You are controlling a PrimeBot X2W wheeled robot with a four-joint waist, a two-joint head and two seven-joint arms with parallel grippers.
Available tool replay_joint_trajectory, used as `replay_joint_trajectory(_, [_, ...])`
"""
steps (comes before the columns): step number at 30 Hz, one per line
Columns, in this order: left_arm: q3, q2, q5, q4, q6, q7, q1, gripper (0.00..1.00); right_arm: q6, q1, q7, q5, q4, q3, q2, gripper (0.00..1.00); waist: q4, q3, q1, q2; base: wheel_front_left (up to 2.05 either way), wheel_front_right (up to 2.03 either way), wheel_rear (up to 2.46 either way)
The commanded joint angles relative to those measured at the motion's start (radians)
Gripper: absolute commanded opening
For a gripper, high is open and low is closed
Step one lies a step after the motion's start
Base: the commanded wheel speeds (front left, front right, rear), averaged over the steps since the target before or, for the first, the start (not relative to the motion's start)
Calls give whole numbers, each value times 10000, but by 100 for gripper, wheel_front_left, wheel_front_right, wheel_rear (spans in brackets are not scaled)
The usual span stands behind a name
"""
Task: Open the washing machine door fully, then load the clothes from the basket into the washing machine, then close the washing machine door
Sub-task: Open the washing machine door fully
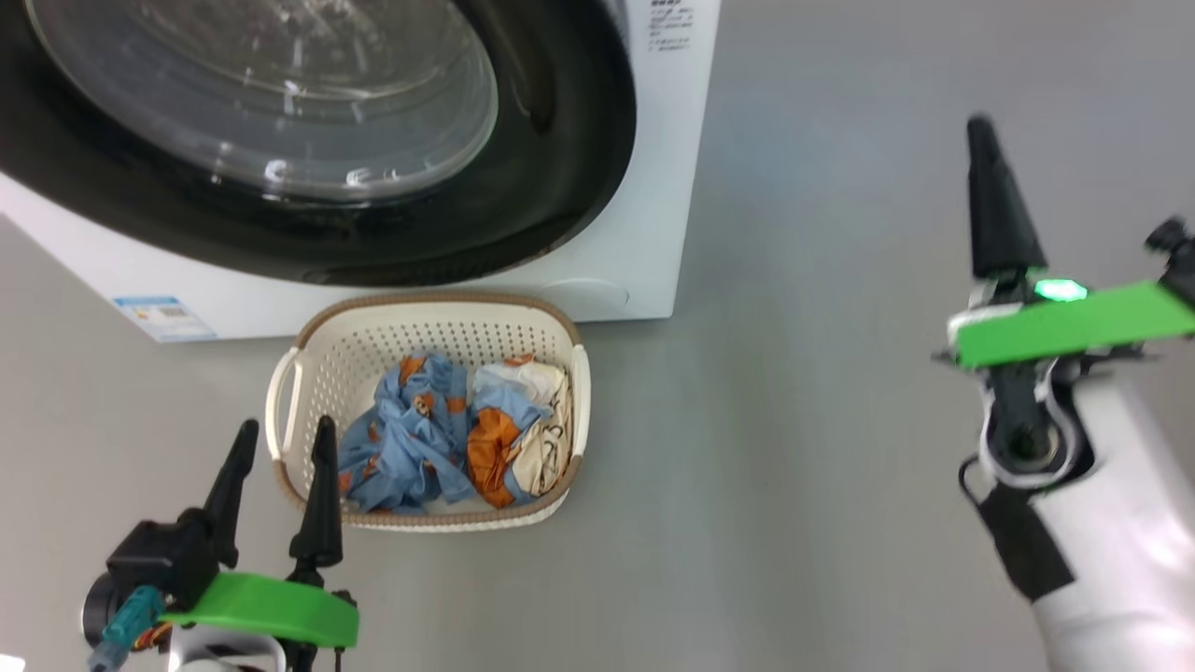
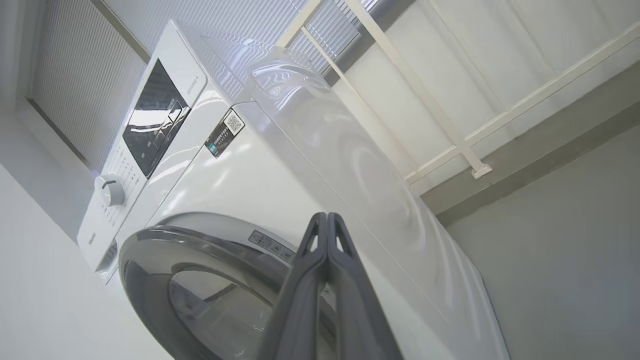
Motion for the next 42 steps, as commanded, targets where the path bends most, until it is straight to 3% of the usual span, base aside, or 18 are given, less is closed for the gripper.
replay_joint_trajectory(1, [271,122,-68,-291,-16,-67,-364,100,98,-419,-80,584,-265,404,-131,0,251,337,0,-1,0,0,0])
replay_joint_trajectory(2, [227,115,-96,-305,-16,-67,-489,100,98,-813,-80,1510,-306,628,-429,0,356,540,0,-1,0,0,0])
replay_joint_trajectory(8, [-28,105,-258,-341,-16,-67,-888,100,98,-2031,292,4293,-68,1666,-1455,0,704,1169,0,-1,0,0,0])
replay_joint_trajectory(17, [-424,102,-577,-391,-16,-67,-1342,100,98,-3599,3224,7038,-18,1892,-2299,0,1158,1968,0,-1,0,0,0])
replay_joint_trajectory(25, [-674,102,-787,-499,-16,-67,-1638,100,98,-4773,6047,8002,903,1639,-2252,0,1473,2543,0,-1,0,0,0])
replay_joint_trajectory(35, [-986,101,-984,-713,17,-67,-1871,100,98,-6127,7753,7901,1736,1481,-1936,0,1760,3038,0,-1,0,0,0])
replay_joint_trajectory(42, [-1214,101,-1168,-910,96,-67,-2049,100,98,-6961,8182,7428,2068,1472,-1791,0,1986,3471,0,-1,0,0,0])
